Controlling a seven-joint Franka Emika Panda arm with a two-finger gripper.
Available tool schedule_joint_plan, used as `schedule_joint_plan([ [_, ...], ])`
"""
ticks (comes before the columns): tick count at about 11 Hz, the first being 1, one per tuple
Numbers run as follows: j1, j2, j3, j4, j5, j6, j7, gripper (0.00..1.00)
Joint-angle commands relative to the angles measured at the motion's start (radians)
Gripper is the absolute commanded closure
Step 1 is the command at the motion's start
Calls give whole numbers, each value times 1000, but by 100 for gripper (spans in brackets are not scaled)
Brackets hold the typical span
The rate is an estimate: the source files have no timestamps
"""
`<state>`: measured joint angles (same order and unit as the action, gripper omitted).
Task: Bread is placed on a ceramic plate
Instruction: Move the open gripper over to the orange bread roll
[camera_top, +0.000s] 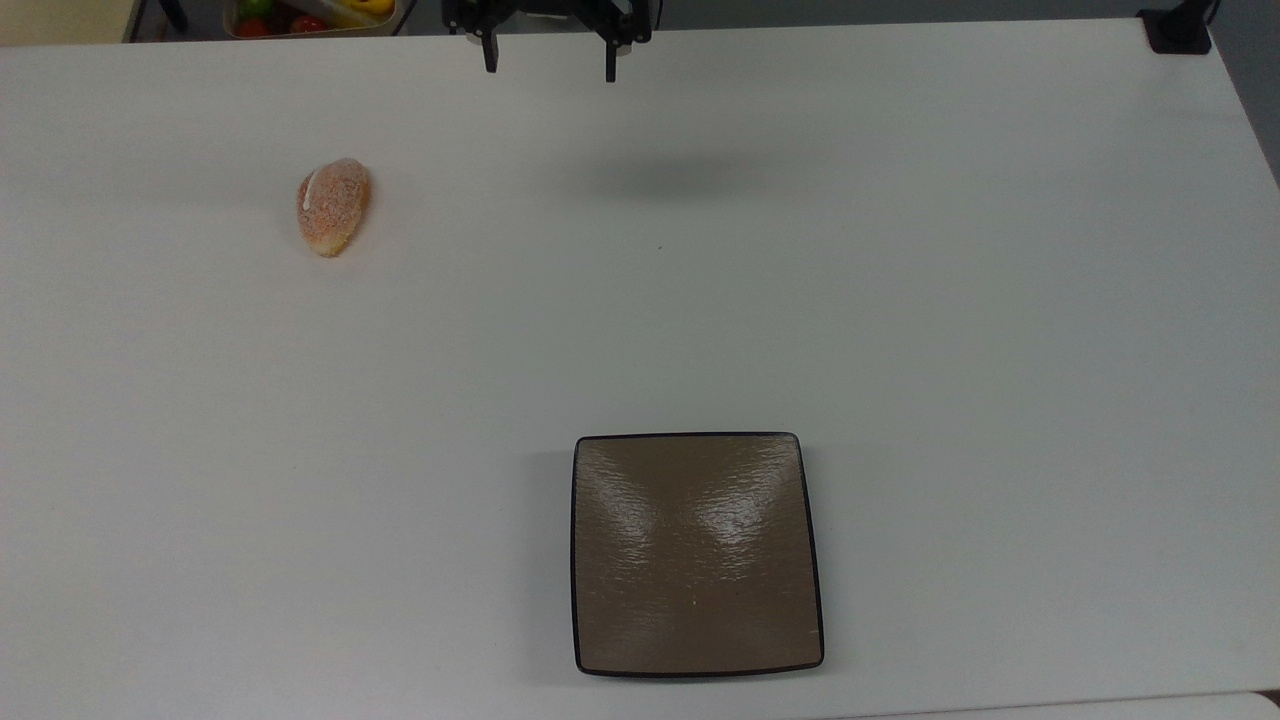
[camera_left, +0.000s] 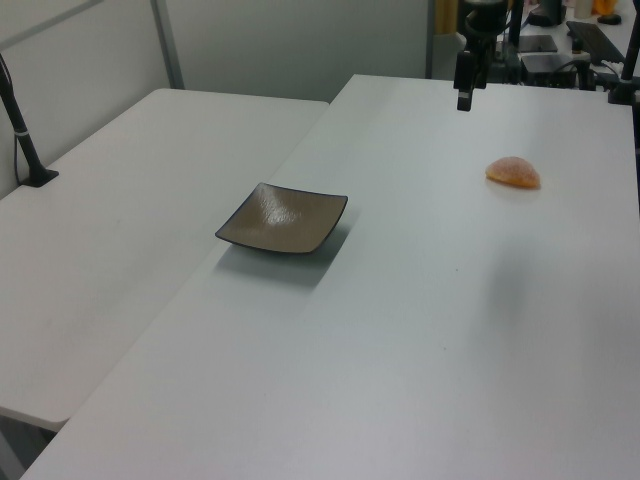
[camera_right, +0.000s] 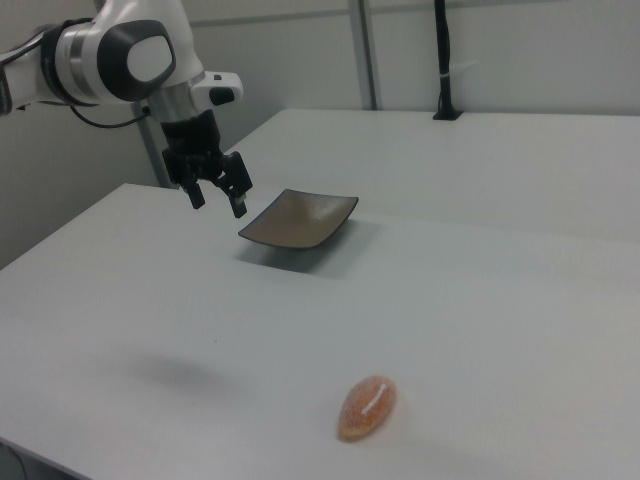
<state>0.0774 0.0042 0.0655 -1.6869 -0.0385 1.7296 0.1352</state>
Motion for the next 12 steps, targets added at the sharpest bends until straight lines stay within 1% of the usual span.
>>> schedule_joint_plan([
  [1, 12, -4, -24, -2, 14, -11, 4, 0],
  [8, -4, -17, -27, -5, 3, -12, 0, 0],
  [10, -28, -32, -29, -13, -3, -10, -41, 0],
  [12, -34, -53, -62, -34, -4, -10, -95, 0],
])
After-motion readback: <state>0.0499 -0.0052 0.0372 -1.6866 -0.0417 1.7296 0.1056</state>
